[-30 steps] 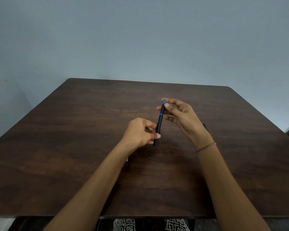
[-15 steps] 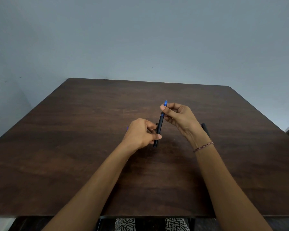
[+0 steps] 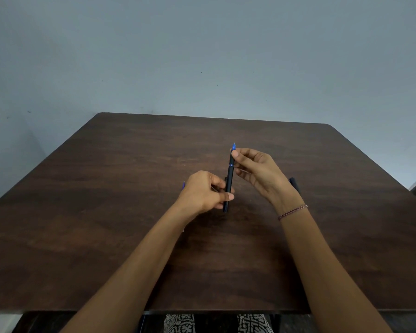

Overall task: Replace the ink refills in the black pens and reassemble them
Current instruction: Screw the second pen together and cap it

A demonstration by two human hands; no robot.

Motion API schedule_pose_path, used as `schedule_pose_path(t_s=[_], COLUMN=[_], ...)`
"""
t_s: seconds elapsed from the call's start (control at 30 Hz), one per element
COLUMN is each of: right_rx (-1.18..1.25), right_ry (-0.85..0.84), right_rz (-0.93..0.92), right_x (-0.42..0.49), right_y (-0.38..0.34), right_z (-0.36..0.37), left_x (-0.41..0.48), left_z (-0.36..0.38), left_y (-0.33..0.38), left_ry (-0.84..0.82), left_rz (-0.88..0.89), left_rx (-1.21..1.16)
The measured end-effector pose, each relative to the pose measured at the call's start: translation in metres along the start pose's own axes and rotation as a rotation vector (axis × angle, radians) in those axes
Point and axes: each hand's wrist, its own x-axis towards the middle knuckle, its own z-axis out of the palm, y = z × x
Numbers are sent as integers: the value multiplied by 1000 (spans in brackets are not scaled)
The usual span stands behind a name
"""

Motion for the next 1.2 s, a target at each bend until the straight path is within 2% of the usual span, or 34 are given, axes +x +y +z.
schedule_pose_path(t_s=[0.27, 0.43, 0.63, 0.87, 1.07, 1.2], right_rx=[-71, -73, 19, 43, 23, -6], right_ry=[-119, -32, -127, -52, -133, -51], right_rz=[9, 23, 5, 5, 6, -22], right_x=[-3, -3, -5, -5, -6, -6], right_y=[0, -1, -5, -5, -6, -5], right_z=[-3, 0, -4, -2, -3, -1], left_x=[0, -1, 0, -2, -2, -3], left_z=[-1, 1, 0, 1, -1, 1], left_y=[2, 1, 1, 2, 3, 3], left_ry=[-15, -11, -15, -23, -26, -33], left_rz=[3, 15, 5, 8, 3, 16], left_rx=[-2, -8, -15, -25, -24, -24])
